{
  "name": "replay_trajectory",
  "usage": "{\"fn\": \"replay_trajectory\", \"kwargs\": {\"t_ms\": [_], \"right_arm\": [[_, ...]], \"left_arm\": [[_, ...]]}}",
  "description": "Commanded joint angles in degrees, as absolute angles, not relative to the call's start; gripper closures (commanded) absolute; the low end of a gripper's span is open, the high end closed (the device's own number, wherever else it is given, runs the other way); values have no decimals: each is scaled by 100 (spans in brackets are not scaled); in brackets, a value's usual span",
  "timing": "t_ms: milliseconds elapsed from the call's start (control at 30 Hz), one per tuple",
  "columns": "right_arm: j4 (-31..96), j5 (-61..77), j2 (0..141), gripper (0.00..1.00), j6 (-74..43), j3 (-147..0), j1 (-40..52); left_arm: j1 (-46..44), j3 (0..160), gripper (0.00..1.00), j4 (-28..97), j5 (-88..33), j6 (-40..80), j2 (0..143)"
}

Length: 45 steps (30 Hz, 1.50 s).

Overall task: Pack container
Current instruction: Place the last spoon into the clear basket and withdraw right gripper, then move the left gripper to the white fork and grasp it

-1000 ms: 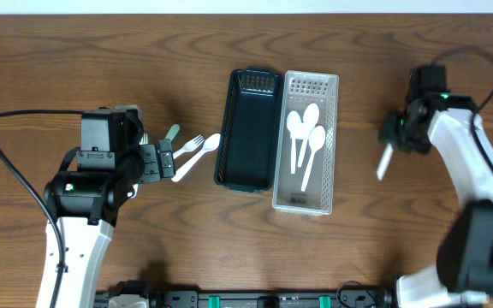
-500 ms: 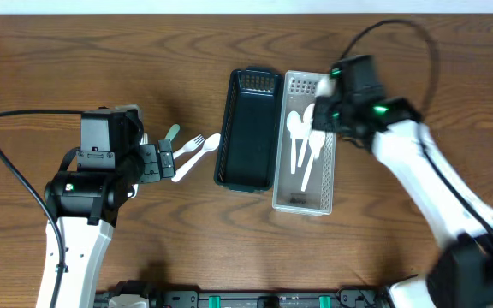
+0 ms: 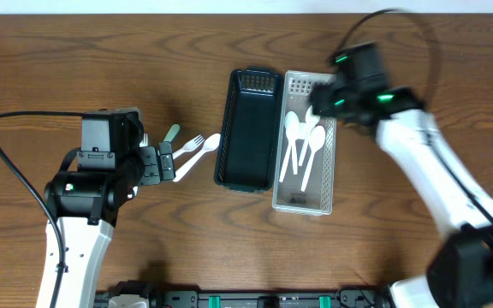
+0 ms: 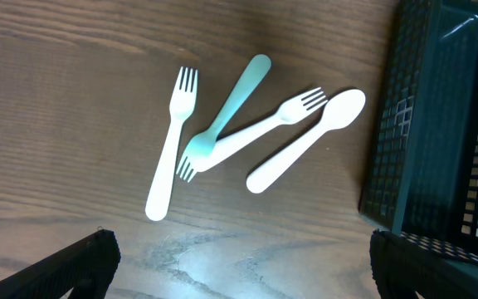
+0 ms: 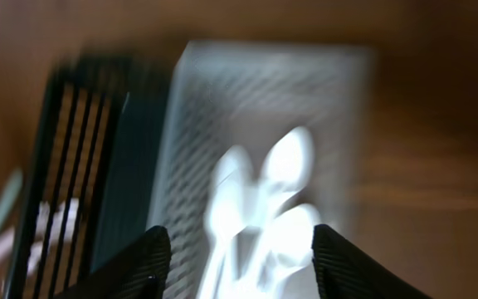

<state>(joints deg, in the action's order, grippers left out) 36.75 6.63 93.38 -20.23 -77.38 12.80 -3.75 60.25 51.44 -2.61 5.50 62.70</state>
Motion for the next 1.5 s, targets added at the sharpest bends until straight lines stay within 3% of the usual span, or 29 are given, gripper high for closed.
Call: {"fn": "replay_trajectory", "kwargs": {"t_ms": [0,133,267,433,667,1000,1267,1467], "right_arm": [[3894,434,8962,36,-1850,-7902,325],[4401,438,9080,26,-2008,-7891,-742],[4764,456,9268,25,-2185,-7891,-1468],[4777,449,9334,21,-2182,-7891,-1686],[4781,451,9334,1,-2182,-7891,-1684],[5253,449,9334,1,-2178,-7891,-1682],[5468,449,9334,1,-2154,-7891,-1684],[5496,449,9334,1,-2152,-7891,-1684]], "left_arm": [[-338,6132,2,5157,-196,530,6294],[-338,6134,2,5175,-191,1278,6447],[-311,6305,5,5406,-191,1404,7061],[-150,6733,5,5596,-193,637,8254],[576,7129,5,5655,-193,163,9367],[1396,7126,9,5037,-797,-1806,9998],[1391,7122,23,4753,-790,-1822,10438],[1365,7122,25,4654,-797,-2078,10735]]}}
